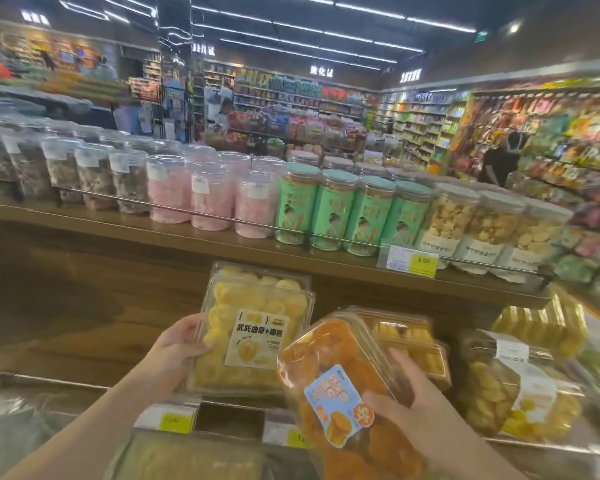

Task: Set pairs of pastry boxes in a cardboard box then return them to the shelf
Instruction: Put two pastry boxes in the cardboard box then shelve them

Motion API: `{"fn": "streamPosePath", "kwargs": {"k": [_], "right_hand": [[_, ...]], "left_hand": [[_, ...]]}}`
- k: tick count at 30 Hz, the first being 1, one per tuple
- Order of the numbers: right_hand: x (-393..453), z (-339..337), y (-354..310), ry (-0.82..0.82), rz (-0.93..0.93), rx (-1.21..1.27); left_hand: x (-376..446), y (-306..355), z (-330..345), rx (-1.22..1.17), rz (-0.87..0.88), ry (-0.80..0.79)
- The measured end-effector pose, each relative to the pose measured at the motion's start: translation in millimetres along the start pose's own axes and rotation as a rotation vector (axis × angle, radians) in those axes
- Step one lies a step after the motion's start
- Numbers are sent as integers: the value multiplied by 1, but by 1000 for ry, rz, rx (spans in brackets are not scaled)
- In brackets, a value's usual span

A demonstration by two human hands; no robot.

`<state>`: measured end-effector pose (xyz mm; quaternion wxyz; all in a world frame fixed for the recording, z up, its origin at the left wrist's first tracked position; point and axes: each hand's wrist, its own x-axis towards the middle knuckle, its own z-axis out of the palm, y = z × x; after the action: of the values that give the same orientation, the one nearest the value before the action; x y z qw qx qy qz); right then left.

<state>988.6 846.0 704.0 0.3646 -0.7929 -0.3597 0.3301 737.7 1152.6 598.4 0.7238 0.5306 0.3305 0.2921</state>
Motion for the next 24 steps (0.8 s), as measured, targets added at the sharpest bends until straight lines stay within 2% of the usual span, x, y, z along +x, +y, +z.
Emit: {"fn": "streamPosePath", "kwargs": {"k": [5, 8, 12, 17, 24], "right_hand": [[23, 0, 7, -30, 27, -20], [29, 2, 5, -26, 21, -31], [38, 6, 10, -40, 44, -26], [39, 5, 7, -39, 24, -37], [38, 2, 8, 36, -34, -104]], "left_hand": [[33, -20, -11, 5, -29, -2], [46, -29, -15, 24, 2, 67], [54, -26, -10, 102, 54, 185], [54, -19, -7, 321, 112, 228], [41, -9, -1, 415, 122, 291]]}}
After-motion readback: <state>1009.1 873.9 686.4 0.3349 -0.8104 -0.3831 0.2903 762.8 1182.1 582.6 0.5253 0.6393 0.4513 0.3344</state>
